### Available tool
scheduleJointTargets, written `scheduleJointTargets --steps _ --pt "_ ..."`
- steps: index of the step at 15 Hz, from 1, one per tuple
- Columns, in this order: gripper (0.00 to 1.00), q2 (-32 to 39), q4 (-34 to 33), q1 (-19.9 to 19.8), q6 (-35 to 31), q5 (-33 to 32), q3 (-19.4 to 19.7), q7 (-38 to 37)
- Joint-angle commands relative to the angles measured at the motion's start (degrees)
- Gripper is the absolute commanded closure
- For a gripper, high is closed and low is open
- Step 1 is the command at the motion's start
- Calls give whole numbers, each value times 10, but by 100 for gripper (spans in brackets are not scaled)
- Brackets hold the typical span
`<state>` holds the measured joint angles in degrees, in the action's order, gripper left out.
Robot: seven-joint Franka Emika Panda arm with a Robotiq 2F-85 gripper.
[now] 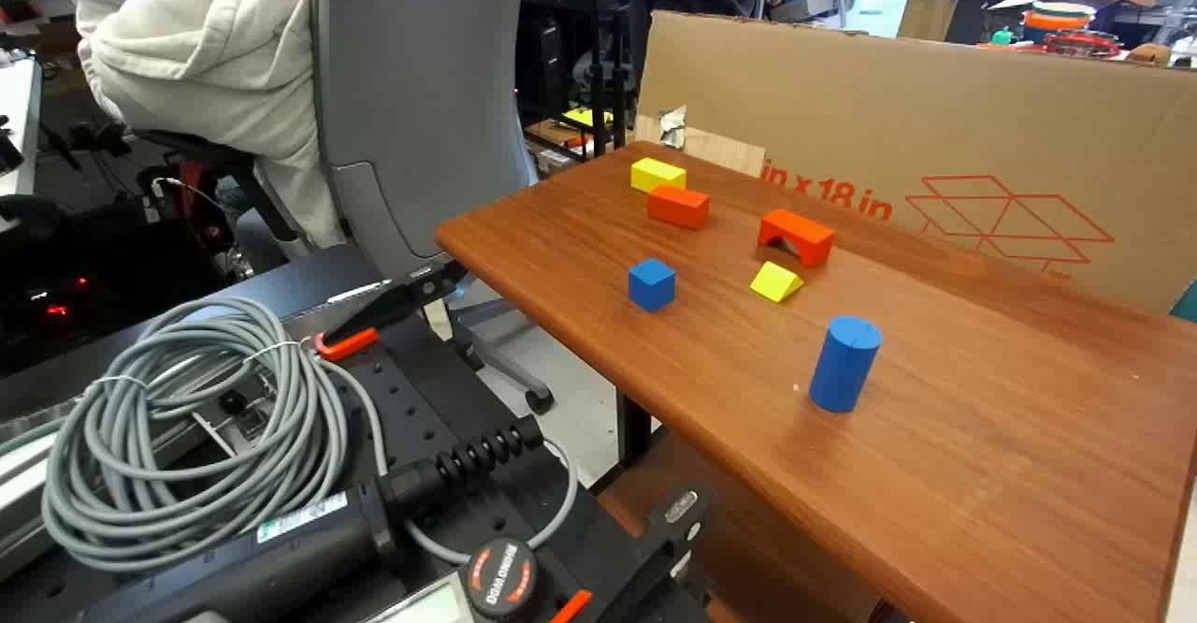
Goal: Pick up the orange block on the left and put it on top of the yellow block on the left
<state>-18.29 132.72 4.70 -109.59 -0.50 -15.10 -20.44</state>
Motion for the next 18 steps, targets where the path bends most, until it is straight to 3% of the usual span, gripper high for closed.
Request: scheduleJointTargets --steps 1,9,13,18 --pt "0 1 -1 10 1 -3 9 -2" --pt "0 22 -6 5 -15 -30 10 7" --pt "0 67 -13 1 -83 -52 28 40" --pt "0 161 -41 -4 -198 -60 70 143"
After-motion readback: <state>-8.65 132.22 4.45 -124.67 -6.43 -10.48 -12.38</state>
